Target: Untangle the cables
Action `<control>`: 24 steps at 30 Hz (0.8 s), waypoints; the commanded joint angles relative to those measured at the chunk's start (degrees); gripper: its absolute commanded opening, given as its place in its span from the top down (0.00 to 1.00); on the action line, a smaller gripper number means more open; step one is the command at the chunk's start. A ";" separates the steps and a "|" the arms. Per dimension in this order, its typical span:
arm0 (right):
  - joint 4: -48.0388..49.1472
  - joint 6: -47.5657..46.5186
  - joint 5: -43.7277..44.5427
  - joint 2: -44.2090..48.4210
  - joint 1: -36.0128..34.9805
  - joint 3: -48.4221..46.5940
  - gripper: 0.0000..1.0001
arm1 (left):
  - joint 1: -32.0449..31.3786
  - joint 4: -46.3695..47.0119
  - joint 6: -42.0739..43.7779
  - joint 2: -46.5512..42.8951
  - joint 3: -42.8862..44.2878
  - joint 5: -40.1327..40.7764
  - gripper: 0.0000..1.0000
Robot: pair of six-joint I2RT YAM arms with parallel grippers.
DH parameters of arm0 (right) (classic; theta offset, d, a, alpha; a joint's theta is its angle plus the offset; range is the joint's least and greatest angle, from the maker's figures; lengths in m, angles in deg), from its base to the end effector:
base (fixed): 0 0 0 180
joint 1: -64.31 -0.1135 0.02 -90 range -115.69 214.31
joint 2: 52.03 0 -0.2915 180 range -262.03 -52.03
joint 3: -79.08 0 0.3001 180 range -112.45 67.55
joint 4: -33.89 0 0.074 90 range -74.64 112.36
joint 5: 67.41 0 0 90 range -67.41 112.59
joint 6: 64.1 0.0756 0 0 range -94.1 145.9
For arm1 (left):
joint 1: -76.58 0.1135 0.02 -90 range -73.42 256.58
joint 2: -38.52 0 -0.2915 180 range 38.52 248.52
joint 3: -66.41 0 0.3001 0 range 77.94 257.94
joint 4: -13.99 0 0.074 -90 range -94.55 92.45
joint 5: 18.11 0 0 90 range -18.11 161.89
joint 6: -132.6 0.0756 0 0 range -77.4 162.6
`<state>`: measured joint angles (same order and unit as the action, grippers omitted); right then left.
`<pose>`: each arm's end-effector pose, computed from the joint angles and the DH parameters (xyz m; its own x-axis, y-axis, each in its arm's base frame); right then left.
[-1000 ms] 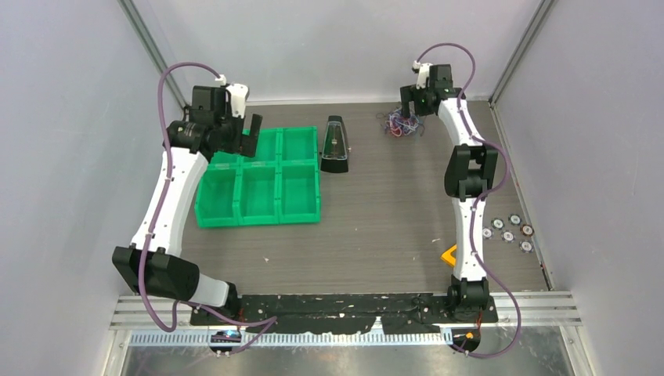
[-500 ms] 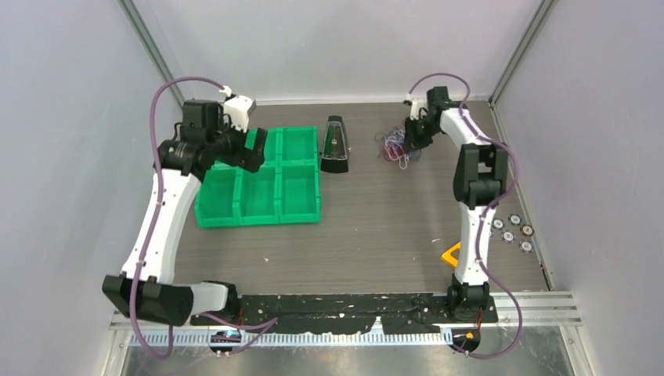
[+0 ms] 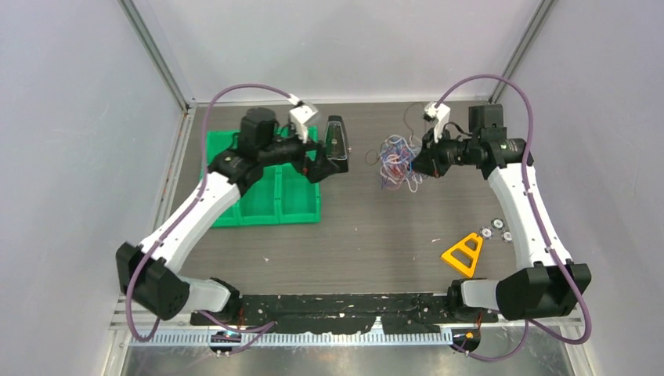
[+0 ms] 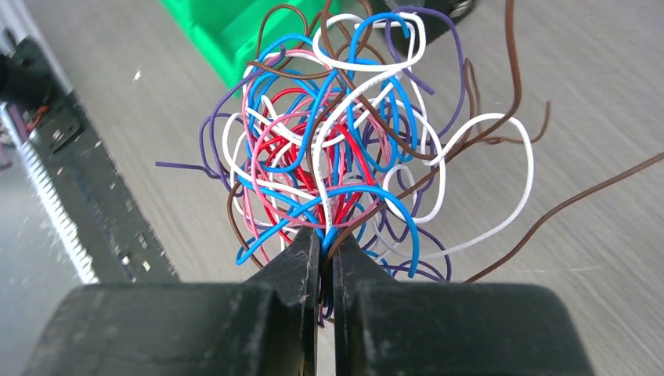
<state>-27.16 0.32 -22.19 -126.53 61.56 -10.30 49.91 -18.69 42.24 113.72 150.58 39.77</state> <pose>0.3176 0.0686 0.3794 -0.4249 -0.3272 -0.8440 -0.7813 0.6035 0.1593 0.3111 -0.2013 0.3866 -0.3644 0.1771 -0.9142 0.8129 0.5394 -0.2195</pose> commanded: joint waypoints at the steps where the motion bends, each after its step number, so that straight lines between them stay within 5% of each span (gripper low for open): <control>1: -5.35 -5.42 -4.54 2.24 -3.85 2.61 0.95 | -8.30 13.21 -3.81 7.13 5.63 -2.42 0.01; 8: -3.77 -4.61 -4.74 6.02 -7.50 1.70 0.95 | -18.38 10.75 -7.36 18.95 11.25 0.41 0.06; 10: -4.17 -4.46 -4.74 6.11 -7.54 0.41 0.95 | -19.02 10.69 -8.38 19.65 10.15 -0.19 0.27; 11: -4.44 -4.89 -3.64 6.29 -7.54 -0.53 0.95 | -18.92 10.39 -8.49 19.44 9.29 -0.71 0.52; 14: -6.35 -6.60 0.17 6.38 -6.00 -1.79 0.95 | -17.17 9.73 -6.20 14.97 4.78 -1.14 1.00; 24: -7.13 -6.25 0.73 -3.02 15.01 -10.70 0.94 | -7.24 0.23 5.32 -1.08 -15.78 -1.18 1.00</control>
<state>-37.54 -4.75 -29.88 -126.24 66.72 -13.82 36.90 -4.40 39.57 116.97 140.24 36.64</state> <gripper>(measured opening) 0.098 0.056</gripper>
